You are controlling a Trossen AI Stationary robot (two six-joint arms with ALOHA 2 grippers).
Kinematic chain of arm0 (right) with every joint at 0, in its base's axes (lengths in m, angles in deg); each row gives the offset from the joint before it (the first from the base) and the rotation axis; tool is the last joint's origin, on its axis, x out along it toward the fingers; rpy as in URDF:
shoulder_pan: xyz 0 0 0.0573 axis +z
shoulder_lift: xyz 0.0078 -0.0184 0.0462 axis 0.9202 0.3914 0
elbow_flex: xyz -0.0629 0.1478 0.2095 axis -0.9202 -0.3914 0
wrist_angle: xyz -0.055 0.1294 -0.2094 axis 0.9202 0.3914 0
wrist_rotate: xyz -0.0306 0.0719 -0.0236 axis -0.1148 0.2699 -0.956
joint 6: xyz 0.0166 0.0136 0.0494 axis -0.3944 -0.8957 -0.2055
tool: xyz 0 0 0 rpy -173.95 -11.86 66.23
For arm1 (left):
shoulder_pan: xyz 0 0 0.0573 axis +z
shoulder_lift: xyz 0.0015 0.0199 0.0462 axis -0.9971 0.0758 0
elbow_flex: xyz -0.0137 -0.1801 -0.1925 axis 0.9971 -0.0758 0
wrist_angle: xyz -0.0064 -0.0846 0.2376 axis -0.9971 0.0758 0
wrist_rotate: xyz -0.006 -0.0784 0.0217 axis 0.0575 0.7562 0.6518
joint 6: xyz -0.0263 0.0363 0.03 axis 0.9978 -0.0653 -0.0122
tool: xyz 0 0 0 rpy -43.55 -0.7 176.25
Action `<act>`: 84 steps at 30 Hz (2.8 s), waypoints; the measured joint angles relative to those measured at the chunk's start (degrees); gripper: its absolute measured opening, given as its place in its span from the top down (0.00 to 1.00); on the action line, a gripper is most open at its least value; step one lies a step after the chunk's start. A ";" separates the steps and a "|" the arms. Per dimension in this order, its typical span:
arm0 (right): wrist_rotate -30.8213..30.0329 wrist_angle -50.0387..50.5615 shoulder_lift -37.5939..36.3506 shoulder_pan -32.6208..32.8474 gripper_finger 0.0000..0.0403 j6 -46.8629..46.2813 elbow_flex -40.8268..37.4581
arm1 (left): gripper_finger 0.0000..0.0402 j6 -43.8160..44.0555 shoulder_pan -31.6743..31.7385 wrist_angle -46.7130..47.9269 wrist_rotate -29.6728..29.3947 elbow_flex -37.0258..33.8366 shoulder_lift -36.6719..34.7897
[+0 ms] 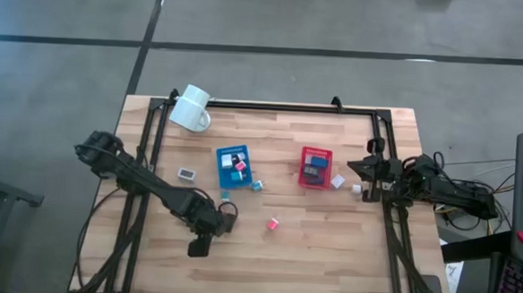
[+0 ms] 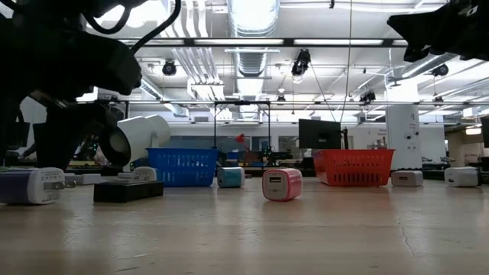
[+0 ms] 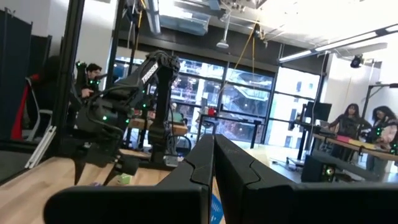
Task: Pick & Place Office items
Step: Put the purple charger adapter into the blue bin
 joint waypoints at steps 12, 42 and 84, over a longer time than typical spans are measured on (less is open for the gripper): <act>0.08 1.90 3.67 -0.01 0.98 -0.01 1.68 | 0.46 -0.81 0.16 -2.10 -1.66 -2.58 1.01; 0.11 2.10 4.80 0.00 0.98 -2.63 1.68 | 0.68 -20.94 21.60 -46.34 -8.01 -30.23 -49.90; 0.07 3.02 4.82 0.00 0.98 -2.65 1.64 | 0.68 -21.75 30.08 -21.54 -20.71 -10.67 -14.88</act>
